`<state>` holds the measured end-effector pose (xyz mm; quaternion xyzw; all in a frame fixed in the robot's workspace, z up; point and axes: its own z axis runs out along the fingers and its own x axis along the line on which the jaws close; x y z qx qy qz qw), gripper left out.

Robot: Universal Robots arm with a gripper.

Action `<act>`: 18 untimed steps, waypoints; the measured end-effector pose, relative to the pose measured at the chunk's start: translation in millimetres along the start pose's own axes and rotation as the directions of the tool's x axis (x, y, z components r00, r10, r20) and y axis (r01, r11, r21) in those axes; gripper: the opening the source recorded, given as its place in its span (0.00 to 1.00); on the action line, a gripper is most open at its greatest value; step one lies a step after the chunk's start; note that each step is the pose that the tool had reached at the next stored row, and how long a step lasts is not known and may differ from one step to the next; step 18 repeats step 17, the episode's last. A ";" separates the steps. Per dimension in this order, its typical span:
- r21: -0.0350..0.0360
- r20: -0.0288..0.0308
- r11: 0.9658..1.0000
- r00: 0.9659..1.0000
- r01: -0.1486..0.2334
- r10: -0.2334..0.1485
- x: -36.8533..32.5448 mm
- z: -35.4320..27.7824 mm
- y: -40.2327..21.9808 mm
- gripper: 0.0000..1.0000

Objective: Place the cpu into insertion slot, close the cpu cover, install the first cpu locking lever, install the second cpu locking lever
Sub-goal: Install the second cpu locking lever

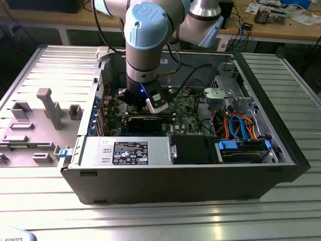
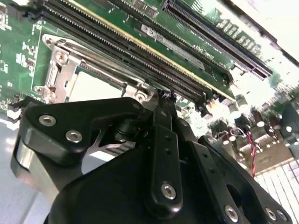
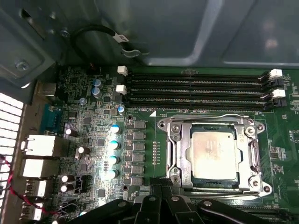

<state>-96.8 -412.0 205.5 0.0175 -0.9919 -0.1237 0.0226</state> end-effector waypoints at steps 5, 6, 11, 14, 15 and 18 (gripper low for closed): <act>0.000 0.000 1.000 1.000 0.000 0.000 1.0 -15.5 3.9 0.11; 0.000 0.000 1.000 1.000 0.000 0.000 1.2 -18.7 4.7 0.11; 0.000 0.000 1.000 1.000 0.000 0.000 1.4 -24.3 6.2 0.11; 0.000 0.000 1.000 1.000 0.000 0.000 1.4 -24.4 6.2 0.11; 0.000 0.000 1.000 1.000 0.000 0.000 1.4 -24.4 6.2 0.11; 0.000 0.000 1.000 1.000 0.000 0.000 1.4 -24.4 6.2 0.11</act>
